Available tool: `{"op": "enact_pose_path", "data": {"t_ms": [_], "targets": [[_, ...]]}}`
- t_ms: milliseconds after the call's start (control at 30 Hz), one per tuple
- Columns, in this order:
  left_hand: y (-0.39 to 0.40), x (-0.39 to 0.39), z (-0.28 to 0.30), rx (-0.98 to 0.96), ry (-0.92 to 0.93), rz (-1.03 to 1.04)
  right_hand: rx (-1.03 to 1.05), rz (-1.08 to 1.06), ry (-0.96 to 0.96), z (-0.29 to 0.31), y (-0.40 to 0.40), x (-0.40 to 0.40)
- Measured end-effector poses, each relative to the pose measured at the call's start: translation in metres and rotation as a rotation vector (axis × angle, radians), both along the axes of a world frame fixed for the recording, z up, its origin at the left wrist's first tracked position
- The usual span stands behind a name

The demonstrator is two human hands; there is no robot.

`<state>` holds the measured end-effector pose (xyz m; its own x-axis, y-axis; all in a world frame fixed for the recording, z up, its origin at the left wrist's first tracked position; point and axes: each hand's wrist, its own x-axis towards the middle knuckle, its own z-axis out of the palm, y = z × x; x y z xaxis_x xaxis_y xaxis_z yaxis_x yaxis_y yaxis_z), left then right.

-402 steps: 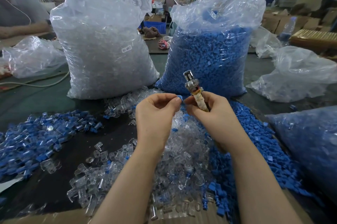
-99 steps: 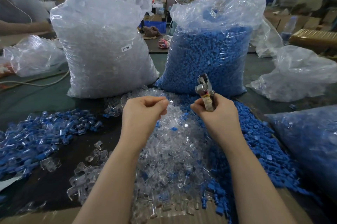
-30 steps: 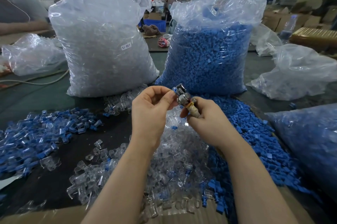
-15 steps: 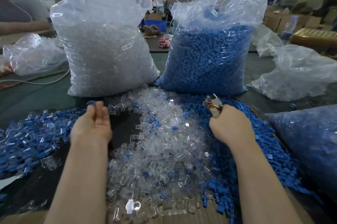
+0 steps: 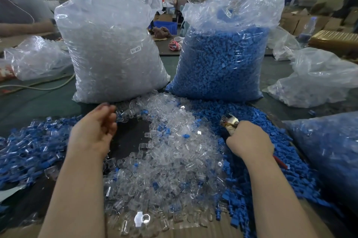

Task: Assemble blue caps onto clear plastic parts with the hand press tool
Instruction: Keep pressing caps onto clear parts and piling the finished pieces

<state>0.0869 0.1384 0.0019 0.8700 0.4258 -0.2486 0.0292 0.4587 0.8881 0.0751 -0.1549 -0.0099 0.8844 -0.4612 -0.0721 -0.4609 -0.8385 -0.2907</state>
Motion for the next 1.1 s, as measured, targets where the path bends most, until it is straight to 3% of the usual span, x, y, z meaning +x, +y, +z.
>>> {"op": "enact_pose_path", "data": {"t_ms": [200,300,567,867,1100], "targets": [[-0.037,0.002,-0.018,1.13,0.117,-0.421,0.008,0.011,-0.017,0.0,0.001,-0.001],[-0.041,0.005,-0.024,1.343,0.185,-0.529,0.009,0.021,-0.018,-0.001,0.002,-0.001],[-0.042,0.001,-0.023,1.443,0.197,-0.426,0.02,0.023,-0.026,-0.001,0.001,0.0],[-0.042,0.001,-0.019,1.169,0.144,-0.464,0.02,0.08,-0.019,-0.001,0.004,-0.001],[-0.045,0.0,-0.014,0.834,0.053,-0.438,0.03,0.092,-0.018,-0.001,0.004,-0.001]]}}
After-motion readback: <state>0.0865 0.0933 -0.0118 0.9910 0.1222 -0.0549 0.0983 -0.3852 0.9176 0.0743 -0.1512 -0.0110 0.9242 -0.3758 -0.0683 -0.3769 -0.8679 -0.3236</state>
